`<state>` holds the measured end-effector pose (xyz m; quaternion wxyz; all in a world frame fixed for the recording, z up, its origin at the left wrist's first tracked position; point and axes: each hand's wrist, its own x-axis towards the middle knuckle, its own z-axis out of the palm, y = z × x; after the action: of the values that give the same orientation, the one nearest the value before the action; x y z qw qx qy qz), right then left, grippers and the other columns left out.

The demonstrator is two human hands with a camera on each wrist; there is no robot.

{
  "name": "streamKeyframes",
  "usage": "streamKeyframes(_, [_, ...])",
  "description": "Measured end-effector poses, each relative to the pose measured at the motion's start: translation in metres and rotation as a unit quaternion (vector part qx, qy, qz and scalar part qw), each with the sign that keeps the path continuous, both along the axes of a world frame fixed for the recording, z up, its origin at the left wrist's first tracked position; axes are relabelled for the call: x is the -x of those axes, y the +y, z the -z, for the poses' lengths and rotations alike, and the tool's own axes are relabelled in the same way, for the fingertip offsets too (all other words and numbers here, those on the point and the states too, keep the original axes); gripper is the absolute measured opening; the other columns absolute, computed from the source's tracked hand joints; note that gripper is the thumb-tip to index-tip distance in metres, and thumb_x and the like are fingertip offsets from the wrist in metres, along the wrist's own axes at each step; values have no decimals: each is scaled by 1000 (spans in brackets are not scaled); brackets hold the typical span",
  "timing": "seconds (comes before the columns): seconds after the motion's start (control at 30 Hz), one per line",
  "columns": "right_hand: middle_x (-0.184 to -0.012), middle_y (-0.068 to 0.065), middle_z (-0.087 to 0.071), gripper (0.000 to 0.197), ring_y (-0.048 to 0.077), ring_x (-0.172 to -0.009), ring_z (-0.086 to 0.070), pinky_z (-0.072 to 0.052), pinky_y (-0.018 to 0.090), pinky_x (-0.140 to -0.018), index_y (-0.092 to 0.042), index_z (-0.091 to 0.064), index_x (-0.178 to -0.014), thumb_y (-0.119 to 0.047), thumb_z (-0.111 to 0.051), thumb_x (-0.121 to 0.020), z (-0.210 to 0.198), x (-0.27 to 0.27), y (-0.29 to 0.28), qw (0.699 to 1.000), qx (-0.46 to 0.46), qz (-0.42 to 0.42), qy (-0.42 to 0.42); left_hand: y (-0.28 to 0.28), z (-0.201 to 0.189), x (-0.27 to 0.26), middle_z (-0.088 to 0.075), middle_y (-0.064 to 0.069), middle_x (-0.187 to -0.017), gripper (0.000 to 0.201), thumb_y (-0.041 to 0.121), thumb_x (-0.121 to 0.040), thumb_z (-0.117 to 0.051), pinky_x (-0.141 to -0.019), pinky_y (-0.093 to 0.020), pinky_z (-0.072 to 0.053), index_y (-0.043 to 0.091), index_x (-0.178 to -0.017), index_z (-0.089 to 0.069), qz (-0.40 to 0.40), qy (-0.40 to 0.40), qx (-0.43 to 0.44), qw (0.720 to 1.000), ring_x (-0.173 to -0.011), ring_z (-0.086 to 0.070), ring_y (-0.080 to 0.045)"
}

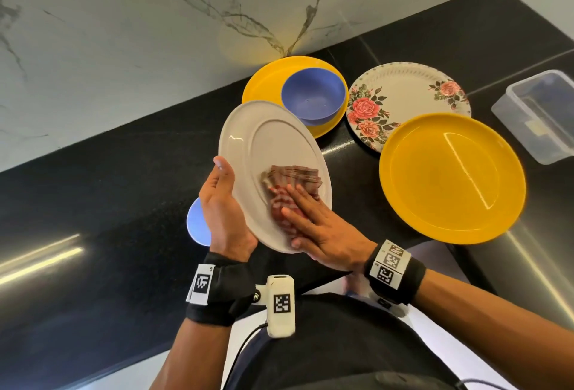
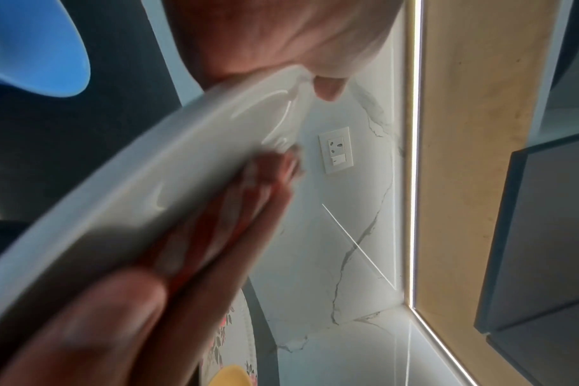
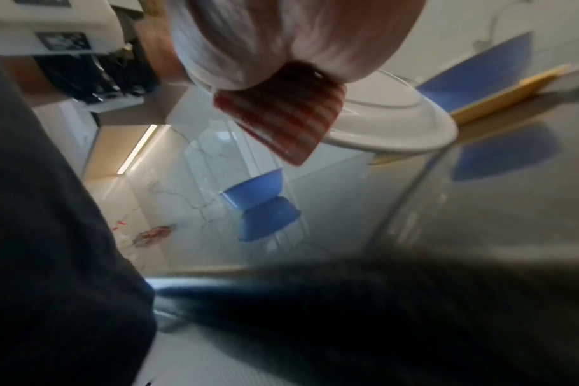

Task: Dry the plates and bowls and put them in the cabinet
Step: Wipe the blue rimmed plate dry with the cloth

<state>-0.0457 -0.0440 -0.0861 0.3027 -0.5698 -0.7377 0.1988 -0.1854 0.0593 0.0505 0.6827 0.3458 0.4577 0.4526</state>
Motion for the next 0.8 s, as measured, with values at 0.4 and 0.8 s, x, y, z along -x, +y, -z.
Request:
streamKeyframes(0.4, [-166, -18, 16, 61, -3, -151, 15, -1, 32, -127, -46, 8, -154, -44, -31, -108, 5, -15, -6, 922, 220, 175, 267, 0, 3, -4, -75, -9, -101, 38, 38, -107, -42, -83, -39, -61, 13, -110, -71, -4, 56, -45, 997, -96, -73, -27])
streamKeyframes(0.8, [-168, -17, 3, 75, 10, -154, -13, -22, 41, -125, -53, 6, -150, -34, -50, -104, -54, -1, -38, 953, 236, 82, 173, -4, -6, -20, -76, -9, -102, 36, 35, -107, -45, -98, -56, -54, 14, -105, -73, -48, 48, -67, 995, -109, -68, -39])
